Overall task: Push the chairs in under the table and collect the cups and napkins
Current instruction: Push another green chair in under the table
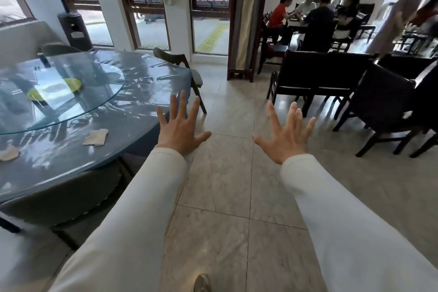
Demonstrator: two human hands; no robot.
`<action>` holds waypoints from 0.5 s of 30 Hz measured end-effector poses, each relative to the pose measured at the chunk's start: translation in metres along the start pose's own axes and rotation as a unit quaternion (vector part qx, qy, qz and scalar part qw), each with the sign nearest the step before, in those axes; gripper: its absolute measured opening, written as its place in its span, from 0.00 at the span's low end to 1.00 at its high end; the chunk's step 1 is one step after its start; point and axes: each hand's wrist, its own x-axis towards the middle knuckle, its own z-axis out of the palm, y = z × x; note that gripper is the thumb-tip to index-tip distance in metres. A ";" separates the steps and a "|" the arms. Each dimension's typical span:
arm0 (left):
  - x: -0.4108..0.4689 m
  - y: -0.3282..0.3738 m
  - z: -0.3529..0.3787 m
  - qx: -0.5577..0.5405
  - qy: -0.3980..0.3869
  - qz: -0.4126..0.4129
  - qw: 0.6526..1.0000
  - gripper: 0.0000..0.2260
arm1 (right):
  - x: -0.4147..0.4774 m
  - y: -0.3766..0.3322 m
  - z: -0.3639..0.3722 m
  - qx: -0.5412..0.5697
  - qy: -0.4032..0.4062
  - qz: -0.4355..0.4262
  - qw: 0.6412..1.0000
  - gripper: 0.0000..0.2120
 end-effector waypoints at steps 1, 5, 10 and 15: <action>0.011 0.001 0.006 0.002 0.000 0.004 1.000 0.46 | 0.010 0.000 0.004 -0.001 -0.002 0.000 1.000 0.44; 0.063 -0.004 0.032 0.004 -0.004 0.009 1.000 0.46 | 0.063 -0.005 0.024 -0.002 -0.010 -0.005 1.000 0.44; 0.152 -0.025 0.059 0.006 -0.014 0.000 1.000 0.46 | 0.156 -0.025 0.043 -0.003 -0.019 -0.012 1.000 0.43; 0.243 -0.040 0.075 0.004 -0.034 0.007 0.999 0.46 | 0.251 -0.046 0.056 0.012 -0.009 -0.004 1.000 0.43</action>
